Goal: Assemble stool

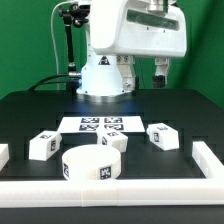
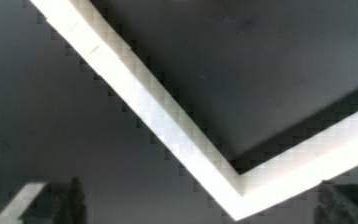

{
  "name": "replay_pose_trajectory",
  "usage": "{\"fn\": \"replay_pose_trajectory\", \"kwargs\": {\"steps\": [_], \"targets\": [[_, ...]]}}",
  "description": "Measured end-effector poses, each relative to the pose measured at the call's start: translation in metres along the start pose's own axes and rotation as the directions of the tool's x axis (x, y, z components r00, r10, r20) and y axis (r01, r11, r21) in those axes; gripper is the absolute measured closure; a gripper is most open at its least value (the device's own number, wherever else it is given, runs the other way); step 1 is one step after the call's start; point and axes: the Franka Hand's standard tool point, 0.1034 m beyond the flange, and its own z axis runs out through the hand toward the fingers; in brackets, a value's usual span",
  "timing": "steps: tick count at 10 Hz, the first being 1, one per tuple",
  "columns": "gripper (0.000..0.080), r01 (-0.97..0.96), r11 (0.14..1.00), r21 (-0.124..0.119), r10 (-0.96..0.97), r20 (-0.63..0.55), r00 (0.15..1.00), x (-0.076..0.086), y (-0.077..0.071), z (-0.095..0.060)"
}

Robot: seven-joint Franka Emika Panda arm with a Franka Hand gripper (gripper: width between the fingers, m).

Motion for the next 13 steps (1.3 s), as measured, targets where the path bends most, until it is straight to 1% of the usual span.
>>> {"fn": "replay_pose_trajectory", "kwargs": {"steps": [1,2,3,4,5,8,9,10,11,12,13], "targets": [[0.0150,0.085,0.996,-0.008,-0.085,-0.001,0.996,-0.017,0.001,0.008],[0.0150,0.168,0.986,-0.001,-0.168,0.005,0.986,-0.033,0.000,0.016],[0.0150,0.237,0.972,0.013,-0.237,0.012,0.971,-0.044,0.000,0.022],[0.0150,0.253,0.967,0.017,-0.253,0.015,0.967,-0.049,0.002,0.024],[0.0150,0.244,0.970,0.016,-0.244,0.014,0.970,-0.047,0.001,0.024],[0.0150,0.243,0.970,0.019,-0.243,0.015,0.970,-0.048,0.001,0.025],[0.0150,0.263,0.964,0.032,-0.264,0.019,0.964,-0.056,-0.003,0.033],[0.0150,0.267,0.962,0.054,-0.269,0.025,0.963,-0.069,-0.012,0.045],[0.0150,0.275,0.960,0.049,-0.277,0.020,0.961,-0.079,-0.018,0.056],[0.0150,0.273,0.960,0.059,-0.275,0.023,0.961,-0.085,-0.020,0.061],[0.0150,0.274,0.960,0.057,-0.276,0.022,0.961,-0.083,-0.020,0.061]]}}
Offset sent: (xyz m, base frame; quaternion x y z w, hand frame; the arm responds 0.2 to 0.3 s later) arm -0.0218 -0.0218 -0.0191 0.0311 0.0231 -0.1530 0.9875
